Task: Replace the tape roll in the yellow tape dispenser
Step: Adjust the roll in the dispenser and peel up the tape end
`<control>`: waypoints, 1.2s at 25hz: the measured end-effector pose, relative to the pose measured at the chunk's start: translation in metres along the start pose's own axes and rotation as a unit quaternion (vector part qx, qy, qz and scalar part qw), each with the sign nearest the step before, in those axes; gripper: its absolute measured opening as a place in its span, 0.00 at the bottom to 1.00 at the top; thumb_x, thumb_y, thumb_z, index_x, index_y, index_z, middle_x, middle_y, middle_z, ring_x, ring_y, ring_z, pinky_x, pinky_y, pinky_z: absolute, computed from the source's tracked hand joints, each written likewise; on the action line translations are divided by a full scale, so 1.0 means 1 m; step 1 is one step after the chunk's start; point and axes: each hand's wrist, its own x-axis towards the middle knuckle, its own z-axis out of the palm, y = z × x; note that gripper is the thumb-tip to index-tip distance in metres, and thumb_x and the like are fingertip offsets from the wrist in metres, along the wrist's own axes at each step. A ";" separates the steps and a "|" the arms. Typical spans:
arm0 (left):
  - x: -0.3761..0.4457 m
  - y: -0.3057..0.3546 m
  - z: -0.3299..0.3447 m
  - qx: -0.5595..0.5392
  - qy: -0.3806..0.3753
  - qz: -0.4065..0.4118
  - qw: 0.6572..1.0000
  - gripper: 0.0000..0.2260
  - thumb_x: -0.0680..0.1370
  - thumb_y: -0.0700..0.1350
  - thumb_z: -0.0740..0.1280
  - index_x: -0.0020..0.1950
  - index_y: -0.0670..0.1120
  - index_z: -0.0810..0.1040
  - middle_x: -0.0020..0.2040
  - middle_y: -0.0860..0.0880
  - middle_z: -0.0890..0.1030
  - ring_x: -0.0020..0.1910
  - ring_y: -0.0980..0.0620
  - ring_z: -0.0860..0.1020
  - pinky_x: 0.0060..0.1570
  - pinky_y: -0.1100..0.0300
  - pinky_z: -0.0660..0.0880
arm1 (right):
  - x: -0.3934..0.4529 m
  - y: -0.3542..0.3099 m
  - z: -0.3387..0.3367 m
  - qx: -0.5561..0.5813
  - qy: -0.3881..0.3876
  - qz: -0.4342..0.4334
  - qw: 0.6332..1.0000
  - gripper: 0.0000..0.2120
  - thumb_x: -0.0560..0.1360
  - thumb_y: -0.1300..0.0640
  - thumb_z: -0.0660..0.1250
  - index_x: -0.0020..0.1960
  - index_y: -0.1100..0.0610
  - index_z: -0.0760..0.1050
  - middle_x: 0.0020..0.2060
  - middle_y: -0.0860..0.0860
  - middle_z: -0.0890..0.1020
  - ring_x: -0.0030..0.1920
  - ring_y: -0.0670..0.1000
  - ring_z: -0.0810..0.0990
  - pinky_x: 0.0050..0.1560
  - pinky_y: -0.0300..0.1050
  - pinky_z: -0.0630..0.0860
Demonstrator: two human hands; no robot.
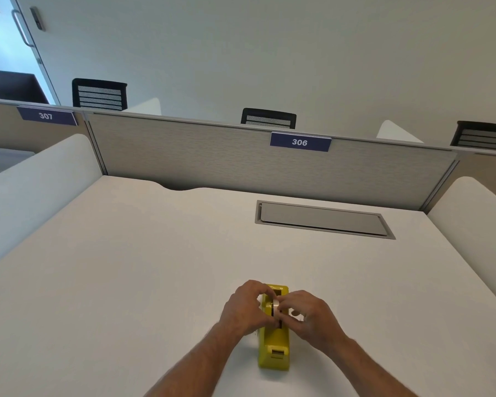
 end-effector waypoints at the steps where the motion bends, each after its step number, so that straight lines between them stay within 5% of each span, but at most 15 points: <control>1: 0.000 0.000 0.000 -0.003 0.001 -0.001 1.000 0.26 0.59 0.56 0.82 0.54 0.62 0.77 0.60 0.61 0.73 0.55 0.56 0.76 0.54 0.55 0.79 | 0.000 0.000 0.000 0.002 0.006 0.001 1.000 0.03 0.72 0.54 0.74 0.47 0.49 0.83 0.49 0.42 0.85 0.50 0.44 0.81 0.41 0.46 0.81; 16: 0.002 -0.002 0.000 0.000 -0.002 -0.001 1.000 0.25 0.57 0.58 0.81 0.50 0.66 0.74 0.57 0.64 0.72 0.53 0.58 0.76 0.53 0.56 0.79 | -0.002 -0.005 0.002 -0.016 0.018 -0.021 0.999 0.03 0.72 0.56 0.72 0.42 0.48 0.82 0.48 0.41 0.85 0.48 0.45 0.80 0.43 0.46 0.81; 20: 0.003 -0.002 0.001 0.012 0.000 0.003 1.000 0.25 0.58 0.59 0.81 0.50 0.66 0.74 0.58 0.63 0.72 0.54 0.58 0.76 0.53 0.57 0.79 | -0.002 -0.004 0.002 0.017 0.030 0.013 0.999 0.06 0.72 0.55 0.74 0.49 0.49 0.84 0.47 0.42 0.86 0.47 0.44 0.81 0.40 0.45 0.81; 30: 0.003 -0.005 0.001 0.035 -0.004 0.021 0.999 0.26 0.60 0.59 0.80 0.55 0.63 0.75 0.61 0.61 0.73 0.55 0.57 0.76 0.54 0.55 0.79 | 0.007 -0.013 -0.002 -0.009 -0.015 0.055 0.998 0.04 0.69 0.55 0.73 0.42 0.48 0.84 0.47 0.41 0.85 0.48 0.44 0.80 0.44 0.45 0.79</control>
